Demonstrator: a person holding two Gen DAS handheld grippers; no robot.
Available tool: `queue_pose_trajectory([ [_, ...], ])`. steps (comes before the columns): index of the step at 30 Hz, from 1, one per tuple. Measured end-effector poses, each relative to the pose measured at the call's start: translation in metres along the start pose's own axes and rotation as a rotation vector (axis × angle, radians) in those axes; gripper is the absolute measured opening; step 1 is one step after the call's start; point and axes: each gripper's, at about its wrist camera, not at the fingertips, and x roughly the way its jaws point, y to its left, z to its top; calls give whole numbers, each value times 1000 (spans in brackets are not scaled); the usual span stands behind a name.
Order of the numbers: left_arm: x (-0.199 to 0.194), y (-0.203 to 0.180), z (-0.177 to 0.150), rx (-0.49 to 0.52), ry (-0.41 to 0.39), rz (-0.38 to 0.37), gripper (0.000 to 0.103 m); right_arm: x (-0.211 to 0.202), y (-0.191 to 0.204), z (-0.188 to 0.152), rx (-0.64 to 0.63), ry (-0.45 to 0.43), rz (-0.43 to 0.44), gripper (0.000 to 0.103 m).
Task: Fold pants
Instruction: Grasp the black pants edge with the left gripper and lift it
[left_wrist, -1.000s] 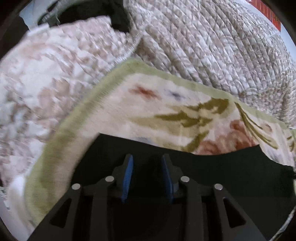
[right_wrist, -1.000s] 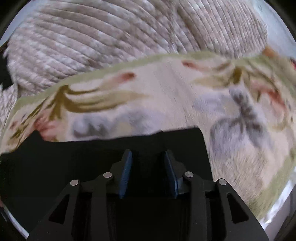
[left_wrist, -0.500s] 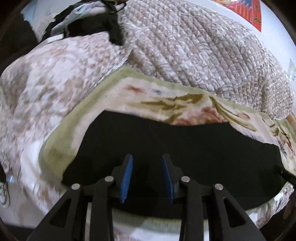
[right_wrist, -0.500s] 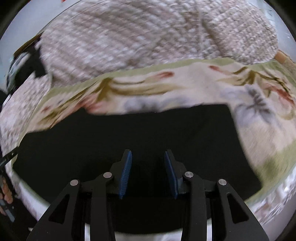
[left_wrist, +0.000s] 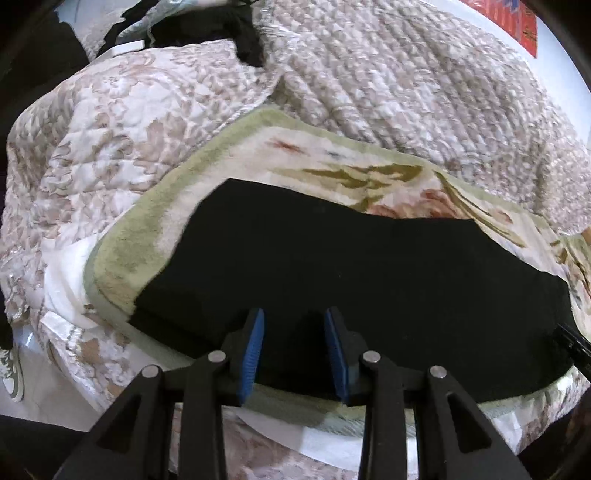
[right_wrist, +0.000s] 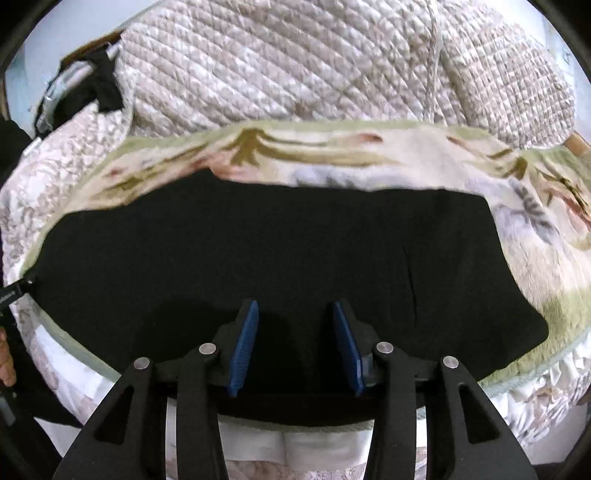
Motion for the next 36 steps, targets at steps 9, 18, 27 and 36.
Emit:
queue_pose_trajectory([
  [9,5,49,18,-132,4,77,43,5,-25,9,77,14,-61,43],
  [18,-14,61,19,-137,-31,65,43,-3,-54,14,176,-6,-142,43],
  [27,-13,84,4,-268,45,21,43,-2,-48,17,172,-13,-96,43],
  [36,-13,81,0,-311,19,-43,43,4,-33,15,134,-2,-56,43],
])
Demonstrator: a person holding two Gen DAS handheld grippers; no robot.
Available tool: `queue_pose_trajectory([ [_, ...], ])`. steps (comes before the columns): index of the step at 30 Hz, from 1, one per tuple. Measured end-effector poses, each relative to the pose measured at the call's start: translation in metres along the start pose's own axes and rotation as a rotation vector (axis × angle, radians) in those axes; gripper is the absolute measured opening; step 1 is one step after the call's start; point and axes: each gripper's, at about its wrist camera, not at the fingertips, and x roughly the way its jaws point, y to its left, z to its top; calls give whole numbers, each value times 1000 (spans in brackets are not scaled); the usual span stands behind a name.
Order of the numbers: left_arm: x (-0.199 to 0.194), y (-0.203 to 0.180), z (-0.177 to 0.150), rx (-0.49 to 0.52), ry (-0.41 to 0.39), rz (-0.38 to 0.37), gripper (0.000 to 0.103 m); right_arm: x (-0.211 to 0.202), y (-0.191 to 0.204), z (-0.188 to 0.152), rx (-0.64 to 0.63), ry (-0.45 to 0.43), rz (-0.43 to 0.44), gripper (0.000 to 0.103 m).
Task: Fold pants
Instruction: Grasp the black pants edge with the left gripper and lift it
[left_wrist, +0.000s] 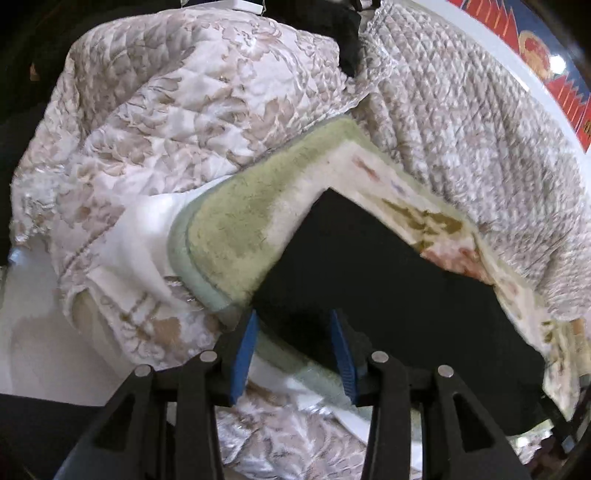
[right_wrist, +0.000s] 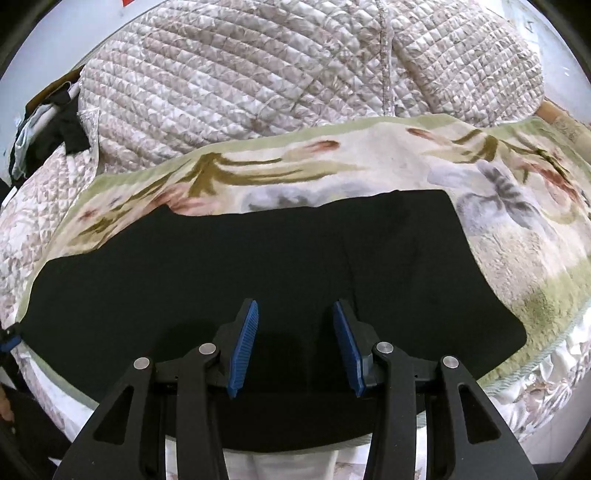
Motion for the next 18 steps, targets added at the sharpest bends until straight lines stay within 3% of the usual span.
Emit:
queue_pose_trajectory([
  [6,-5,-5,-1,14,-26,-40,43,-2,2,-1,-8,-5,1,43],
  [10,8,-3,3,-39,0,-64,43,-3,2,0,0,-10,12,43],
  [14,18,-13,6,-24,-4,-80,43,-4,3,1,-6,-12,19,43],
  [15,21,-15,5,-17,-2,-77,41,-5,3,1,-4,-12,22,43],
  [18,27,-22,6,12,-5,-29,16,-4,4,1,-1,-6,35,43],
])
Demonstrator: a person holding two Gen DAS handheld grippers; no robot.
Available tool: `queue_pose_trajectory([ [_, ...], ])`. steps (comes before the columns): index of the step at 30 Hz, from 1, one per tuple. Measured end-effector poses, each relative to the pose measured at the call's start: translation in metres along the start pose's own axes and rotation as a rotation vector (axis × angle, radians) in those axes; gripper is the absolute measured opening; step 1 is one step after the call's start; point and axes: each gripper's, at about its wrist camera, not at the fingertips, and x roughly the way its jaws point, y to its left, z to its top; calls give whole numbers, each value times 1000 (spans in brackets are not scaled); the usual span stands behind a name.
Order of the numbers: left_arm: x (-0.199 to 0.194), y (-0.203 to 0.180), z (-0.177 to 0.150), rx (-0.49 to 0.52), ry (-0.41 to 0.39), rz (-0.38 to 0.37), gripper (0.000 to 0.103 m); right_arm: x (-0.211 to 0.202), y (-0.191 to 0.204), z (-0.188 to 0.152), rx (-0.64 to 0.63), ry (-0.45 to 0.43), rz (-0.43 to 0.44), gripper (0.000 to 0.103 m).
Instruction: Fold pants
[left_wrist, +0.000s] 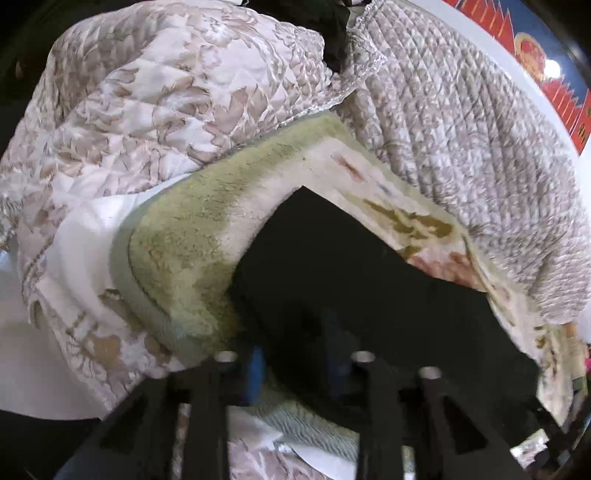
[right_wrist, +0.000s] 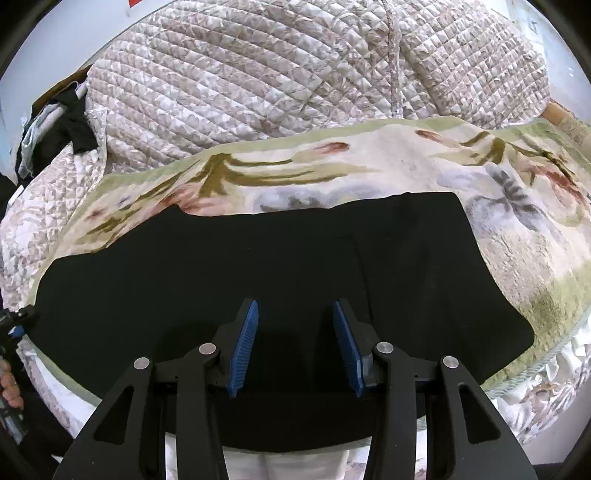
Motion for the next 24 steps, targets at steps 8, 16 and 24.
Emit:
queue_pose_trajectory([
  [8,-21,-49,16,124,-49,-94,7,0,3,-2,1,4,48,43],
  [16,-23,-162,10,316,-3,-321,7,-8,-4,1,42,-20,89,43],
  [24,11,-237,-82,486,219,-472,7,-14,-20,1,91,-33,102,43],
])
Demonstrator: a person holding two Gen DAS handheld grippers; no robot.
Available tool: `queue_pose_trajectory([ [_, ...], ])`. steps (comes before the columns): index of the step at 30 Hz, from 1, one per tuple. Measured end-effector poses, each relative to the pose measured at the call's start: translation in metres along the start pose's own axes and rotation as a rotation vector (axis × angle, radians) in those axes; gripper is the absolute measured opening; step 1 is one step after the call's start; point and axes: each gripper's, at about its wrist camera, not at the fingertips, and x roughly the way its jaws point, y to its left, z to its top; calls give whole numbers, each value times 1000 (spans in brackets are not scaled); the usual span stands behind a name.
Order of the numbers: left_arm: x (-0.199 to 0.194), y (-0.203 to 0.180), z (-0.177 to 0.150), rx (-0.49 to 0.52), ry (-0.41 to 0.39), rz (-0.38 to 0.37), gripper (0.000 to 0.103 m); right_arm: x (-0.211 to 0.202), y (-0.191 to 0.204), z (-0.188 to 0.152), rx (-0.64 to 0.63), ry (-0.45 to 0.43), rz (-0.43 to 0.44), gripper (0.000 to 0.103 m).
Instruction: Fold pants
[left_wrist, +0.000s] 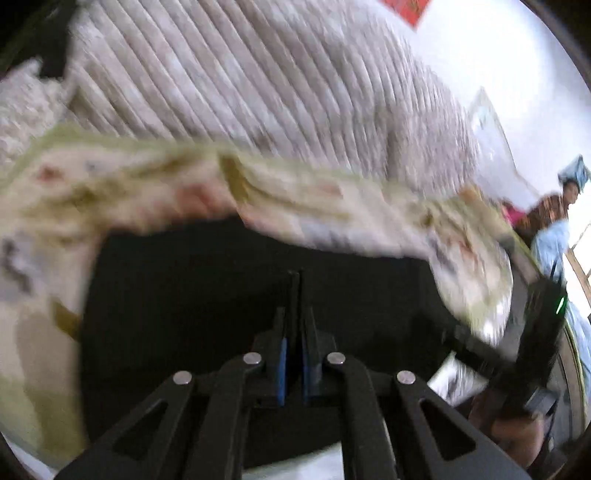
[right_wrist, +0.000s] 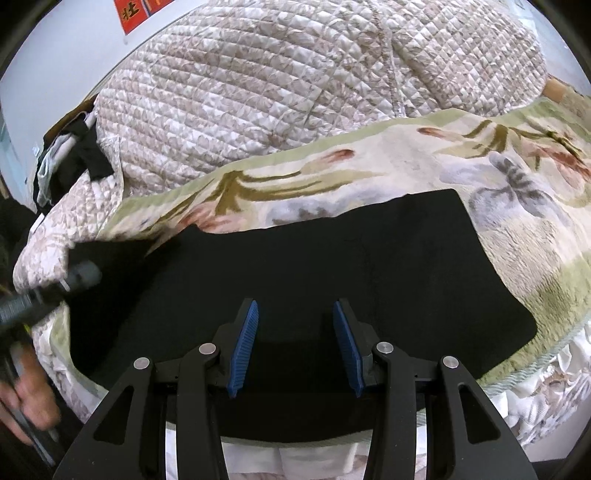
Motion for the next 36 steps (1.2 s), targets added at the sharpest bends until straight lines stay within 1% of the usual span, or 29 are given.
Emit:
queue_pose_trajectory([
  [2,12,-4,-13,12,49,8,7,0,-4,0,16,6,6,43],
  [5,10,-4,-22,19,70,-9,7,2,-5,-1,30,18,28,43],
  [7,4,-1,-21,6,73,-19,9,5,-2,-1,40,34,66,43],
  [9,-6,5,-20,-8,78,-56,10,8,5,-1,43,54,118,43],
  [11,-22,8,-21,-18,55,-87,15,11,14,0,29,72,164,43],
  [12,-30,11,-20,-15,39,-98,20,14,20,0,20,87,195,43],
  [13,-40,15,-17,-11,14,-100,27,18,28,2,12,108,231,43],
  [15,-54,27,-10,-27,-33,-75,37,28,42,7,-5,149,292,43],
  [17,-61,46,1,-47,-71,7,38,42,56,11,-22,189,345,43],
  [18,-61,55,6,-53,-81,50,38,49,59,14,-27,204,350,43],
  [19,-61,66,13,-60,-81,118,38,59,63,16,-39,231,353,43],
  [20,-58,74,17,-60,-80,161,38,67,66,17,-48,252,354,43],
  [22,-52,90,25,-69,-80,208,38,83,72,19,-62,282,337,43],
  [26,-42,105,29,-79,-93,228,38,102,76,26,-79,290,343,43],
  [32,-29,119,20,-131,-61,225,38,124,78,35,-55,280,368,43],
  [35,-31,123,16,-143,-66,229,38,125,80,35,-45,293,397,43],
  [36,-31,124,15,-149,-66,229,38,124,79,34,-30,302,421,43],
])
